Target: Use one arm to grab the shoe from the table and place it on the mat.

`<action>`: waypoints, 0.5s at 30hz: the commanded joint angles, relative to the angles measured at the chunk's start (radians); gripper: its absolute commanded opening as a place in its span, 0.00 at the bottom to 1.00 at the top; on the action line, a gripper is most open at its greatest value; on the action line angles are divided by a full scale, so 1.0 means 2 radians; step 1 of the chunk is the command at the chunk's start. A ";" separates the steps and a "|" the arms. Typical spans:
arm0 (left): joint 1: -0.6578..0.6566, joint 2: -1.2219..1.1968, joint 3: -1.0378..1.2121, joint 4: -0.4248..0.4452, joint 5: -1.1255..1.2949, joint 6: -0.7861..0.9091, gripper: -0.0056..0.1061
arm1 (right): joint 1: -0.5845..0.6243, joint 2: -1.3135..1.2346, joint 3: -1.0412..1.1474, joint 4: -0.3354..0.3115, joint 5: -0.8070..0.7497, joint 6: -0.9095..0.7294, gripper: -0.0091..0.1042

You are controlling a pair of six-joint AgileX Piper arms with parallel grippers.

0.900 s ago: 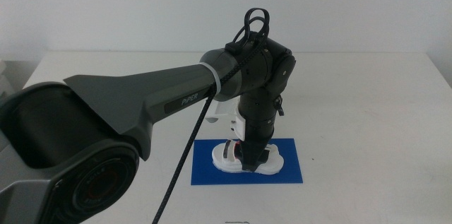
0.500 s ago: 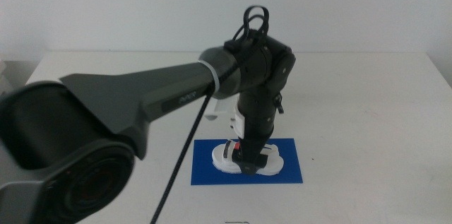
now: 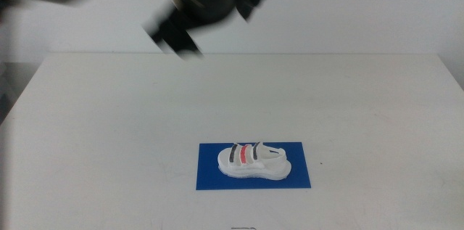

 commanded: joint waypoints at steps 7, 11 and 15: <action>-0.001 -0.125 -0.013 0.049 0.039 0.505 0.87 | 0.001 -0.010 -0.009 -0.004 -0.038 -0.002 0.91; 0.000 -0.164 -0.004 0.106 0.039 0.563 0.87 | 0.001 -0.010 -0.009 -0.004 -0.038 -0.002 0.91; 0.037 -0.231 0.069 0.080 0.008 0.558 0.87 | 0.001 -0.010 -0.009 -0.004 -0.038 -0.002 0.91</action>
